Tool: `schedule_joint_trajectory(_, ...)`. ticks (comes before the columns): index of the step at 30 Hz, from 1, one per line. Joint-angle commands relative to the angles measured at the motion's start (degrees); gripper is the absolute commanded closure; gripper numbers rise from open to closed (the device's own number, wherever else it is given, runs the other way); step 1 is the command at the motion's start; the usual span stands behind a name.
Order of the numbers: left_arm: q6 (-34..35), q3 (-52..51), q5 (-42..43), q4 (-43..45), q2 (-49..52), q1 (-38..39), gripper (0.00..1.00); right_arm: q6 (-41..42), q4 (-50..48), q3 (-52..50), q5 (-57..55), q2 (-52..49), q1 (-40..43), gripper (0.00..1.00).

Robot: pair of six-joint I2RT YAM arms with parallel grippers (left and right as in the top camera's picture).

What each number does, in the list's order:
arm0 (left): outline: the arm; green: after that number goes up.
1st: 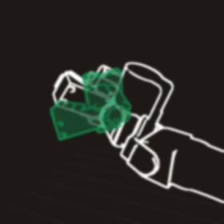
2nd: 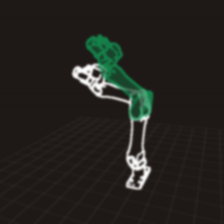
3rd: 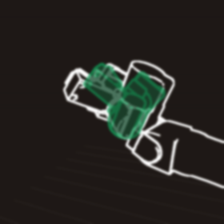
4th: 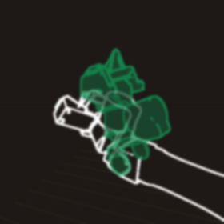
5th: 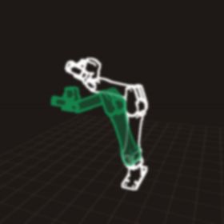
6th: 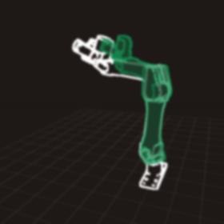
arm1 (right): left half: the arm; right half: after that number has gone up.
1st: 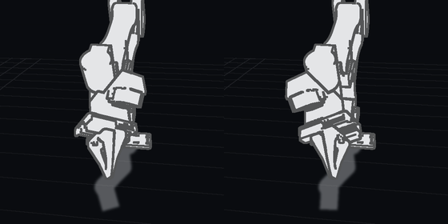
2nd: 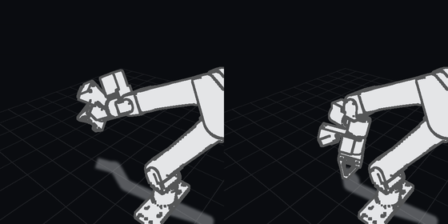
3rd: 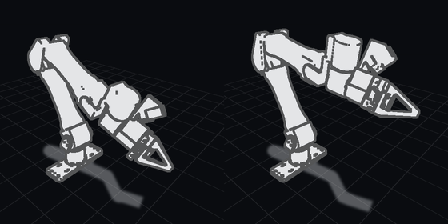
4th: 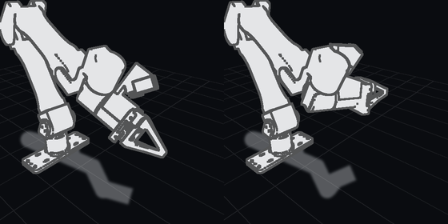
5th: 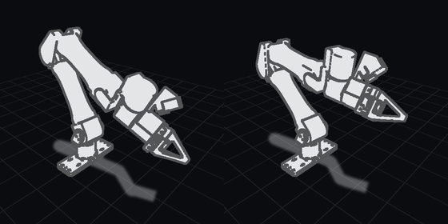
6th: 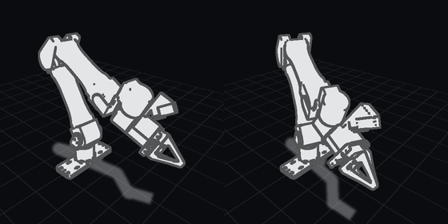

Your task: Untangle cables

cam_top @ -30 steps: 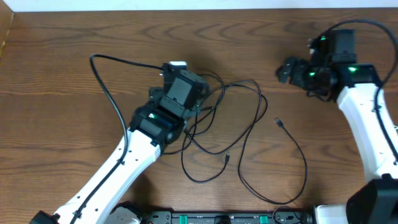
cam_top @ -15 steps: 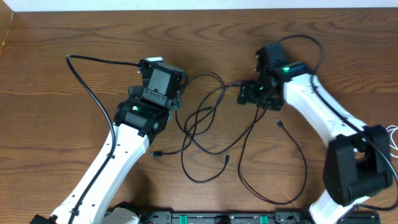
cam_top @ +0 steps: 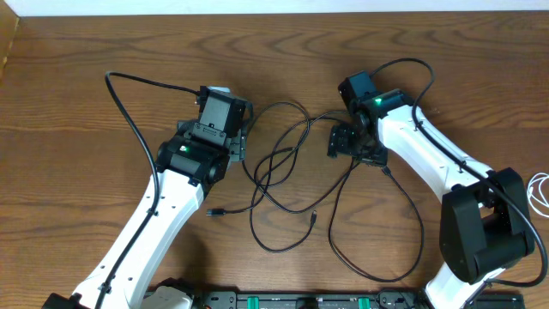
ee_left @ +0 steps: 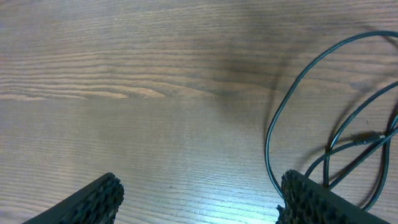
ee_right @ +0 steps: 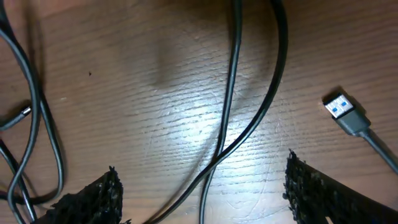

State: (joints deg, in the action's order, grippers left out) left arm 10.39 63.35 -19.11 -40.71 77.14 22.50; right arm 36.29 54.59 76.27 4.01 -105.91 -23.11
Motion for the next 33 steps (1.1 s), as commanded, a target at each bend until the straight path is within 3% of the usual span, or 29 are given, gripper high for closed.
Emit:
schedule_joint_trajectory(1,-1.2,-0.4,0.7,-0.2,0.3,-0.3,0.18,3.1,0.1,-0.2,-1.6,0.1,-0.3,0.2)
schedule_joint_trajectory(15,-1.2,-0.4,0.7,-0.2,0.3,-0.3,0.18,6.6,-8.3,-8.2,-4.1,0.1,-2.2,0.2)
schedule_joint_trajectory(17,-1.2,-0.4,0.7,-0.2,0.3,-0.3,0.18,6.8,-8.5,-8.6,-4.1,0.1,-2.2,0.24)
schedule_joint_trajectory(20,-1.2,-0.4,0.7,-0.2,0.3,-0.3,0.18,6.8,-8.1,-8.6,-4.1,0.1,-2.2,0.41)
schedule_joint_trajectory(33,-1.2,-0.4,0.7,-0.2,0.3,-0.3,0.18,7.0,-12.1,-12.2,-5.1,0.1,-2.2,0.47)
